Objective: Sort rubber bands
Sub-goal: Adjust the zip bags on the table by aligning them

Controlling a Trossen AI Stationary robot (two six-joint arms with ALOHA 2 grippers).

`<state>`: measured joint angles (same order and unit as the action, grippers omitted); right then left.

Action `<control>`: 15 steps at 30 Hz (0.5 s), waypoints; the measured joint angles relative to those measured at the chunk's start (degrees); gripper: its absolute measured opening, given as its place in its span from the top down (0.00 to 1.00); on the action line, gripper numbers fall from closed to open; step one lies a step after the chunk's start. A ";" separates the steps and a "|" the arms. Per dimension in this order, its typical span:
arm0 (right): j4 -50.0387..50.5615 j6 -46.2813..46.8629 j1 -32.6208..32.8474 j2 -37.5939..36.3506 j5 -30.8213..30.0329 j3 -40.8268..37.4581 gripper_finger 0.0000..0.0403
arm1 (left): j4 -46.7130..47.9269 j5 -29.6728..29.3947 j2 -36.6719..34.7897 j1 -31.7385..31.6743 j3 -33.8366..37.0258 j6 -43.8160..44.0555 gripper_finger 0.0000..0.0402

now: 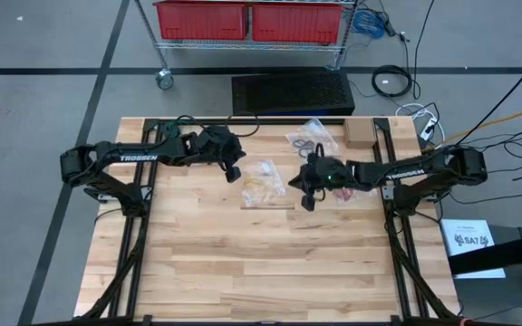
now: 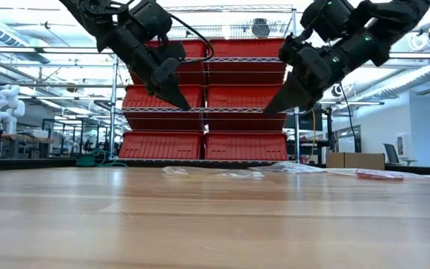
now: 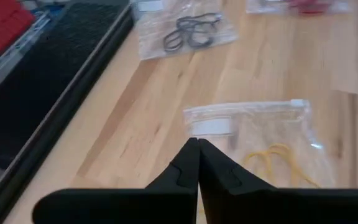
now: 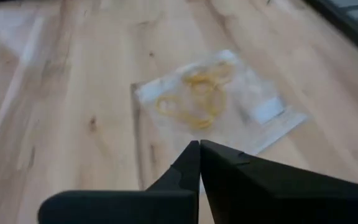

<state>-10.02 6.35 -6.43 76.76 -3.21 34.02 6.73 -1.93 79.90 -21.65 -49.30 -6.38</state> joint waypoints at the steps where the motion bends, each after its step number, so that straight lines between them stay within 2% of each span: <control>1: -1.01 1.11 0.84 0.03 -0.92 -1.22 1.00 | 0.06 -0.61 0.00 -0.21 0.22 0.00 0.98; 7: -16.26 8.02 6.13 0.05 -5.34 -11.38 1.00 | -0.18 -2.93 0.00 -2.69 4.93 3.54 0.99; 9: -19.65 10.66 7.14 0.05 -8.44 -13.41 1.00 | -0.67 -2.96 0.02 -3.34 7.00 5.37 0.99; 12: -18.95 13.69 7.87 0.05 -14.46 -13.87 1.00 | -2.16 -2.99 0.04 -3.48 9.30 7.69 0.99; 15: -16.11 14.74 7.65 0.05 -17.82 -12.93 1.00 | -3.00 -2.79 0.04 -3.30 9.93 8.95 1.00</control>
<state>-26.13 21.09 1.22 76.82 -21.03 21.09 3.73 -4.73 79.94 -24.95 -39.37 2.57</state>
